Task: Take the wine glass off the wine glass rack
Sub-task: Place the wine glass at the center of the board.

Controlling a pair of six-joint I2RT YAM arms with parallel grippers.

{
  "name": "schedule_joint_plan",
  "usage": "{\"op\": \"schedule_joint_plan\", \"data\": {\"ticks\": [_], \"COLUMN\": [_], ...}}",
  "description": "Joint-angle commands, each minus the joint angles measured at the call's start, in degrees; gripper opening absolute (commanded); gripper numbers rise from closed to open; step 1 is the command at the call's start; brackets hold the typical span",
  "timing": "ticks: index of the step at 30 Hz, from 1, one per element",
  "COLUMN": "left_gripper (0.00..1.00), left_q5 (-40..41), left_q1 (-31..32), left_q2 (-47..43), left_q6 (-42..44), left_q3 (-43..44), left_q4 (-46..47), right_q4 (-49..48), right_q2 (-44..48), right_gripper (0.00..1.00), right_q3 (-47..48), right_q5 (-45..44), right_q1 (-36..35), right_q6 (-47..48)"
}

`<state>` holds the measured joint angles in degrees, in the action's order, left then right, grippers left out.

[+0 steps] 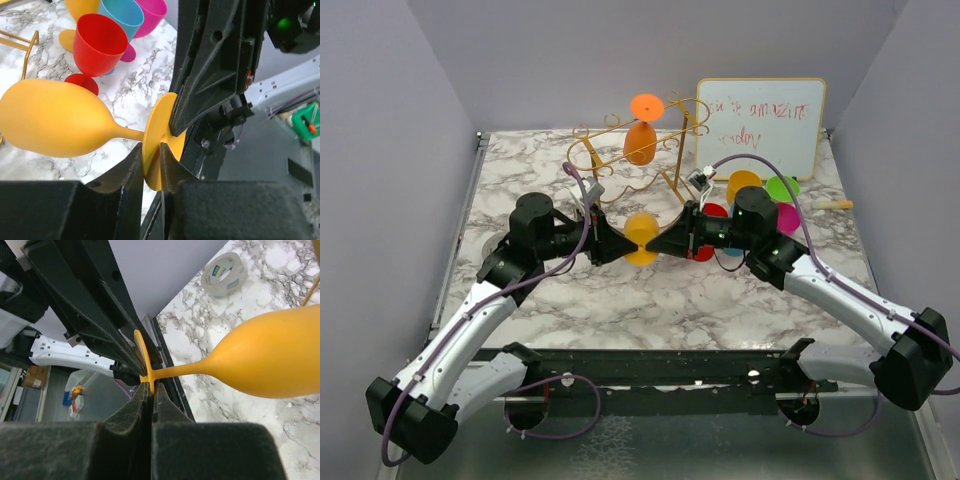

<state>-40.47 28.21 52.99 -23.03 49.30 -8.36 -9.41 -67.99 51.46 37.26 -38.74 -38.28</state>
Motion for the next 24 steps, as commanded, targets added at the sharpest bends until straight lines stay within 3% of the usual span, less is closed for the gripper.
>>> {"op": "schedule_joint_plan", "data": {"ticks": [1,7,15,24], "left_gripper": [0.15,0.14,0.19,0.19], "left_q5": [-7.86,-12.32,-18.07,-18.00], "left_q1": [0.00,-0.08,-0.08,-0.08], "left_q2": [-1.18,-2.05,-2.32,-2.21], "left_q6": [12.77,13.60,12.58,7.89], "left_q3": [4.12,3.69,2.97,0.48], "left_q4": [-12.79,-11.50,-8.93,-3.43], "right_q4": [-2.07,-2.47,-3.29,-4.82], "right_q2": [2.06,2.91,3.80,2.32], "right_gripper": [0.01,0.00,0.00,0.01], "right_q3": [-0.30,-0.70,-1.59,-1.65], "right_q5": [1.05,6.74,6.05,7.26], "right_q1": [-0.19,-0.19,-0.22,-0.24], "right_q6": [1.90,4.04,4.39,3.20]}}
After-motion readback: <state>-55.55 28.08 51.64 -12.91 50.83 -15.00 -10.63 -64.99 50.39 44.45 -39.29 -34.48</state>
